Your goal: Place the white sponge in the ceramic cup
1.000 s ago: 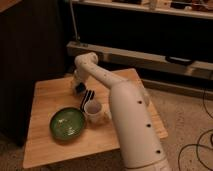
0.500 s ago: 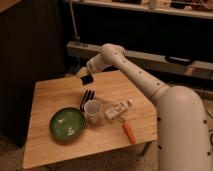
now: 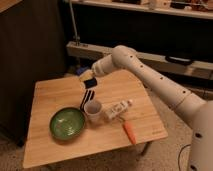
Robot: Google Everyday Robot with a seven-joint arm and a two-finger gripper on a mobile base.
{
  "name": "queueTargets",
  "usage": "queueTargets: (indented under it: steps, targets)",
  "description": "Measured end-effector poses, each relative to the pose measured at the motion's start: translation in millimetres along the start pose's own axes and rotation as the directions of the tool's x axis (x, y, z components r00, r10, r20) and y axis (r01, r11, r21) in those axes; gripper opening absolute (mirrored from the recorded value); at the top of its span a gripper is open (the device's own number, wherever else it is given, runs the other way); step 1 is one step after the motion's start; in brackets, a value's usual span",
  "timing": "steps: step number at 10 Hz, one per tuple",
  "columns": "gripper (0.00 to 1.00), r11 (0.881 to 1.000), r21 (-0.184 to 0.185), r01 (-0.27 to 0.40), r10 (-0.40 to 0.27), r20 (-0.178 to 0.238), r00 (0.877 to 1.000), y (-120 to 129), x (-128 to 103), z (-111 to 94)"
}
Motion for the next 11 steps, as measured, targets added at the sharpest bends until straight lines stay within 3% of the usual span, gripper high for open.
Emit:
queueTargets:
  steps: [2,4,5,8,11]
  targets:
    - [0.00,1.000,-0.012,-0.012,0.012,0.003,1.000,-1,-35,23]
    - [0.00,0.999,-0.032,-0.036,0.035,-0.010,0.999,3,-63,33]
    - [0.00,0.998,-0.046,-0.049,0.048,-0.020,0.999,6,-77,33]
    - [0.00,0.995,-0.069,-0.078,0.075,-0.041,0.996,10,-87,18]
    - [0.26,0.995,-0.065,-0.070,0.068,-0.025,0.997,5,-89,19]
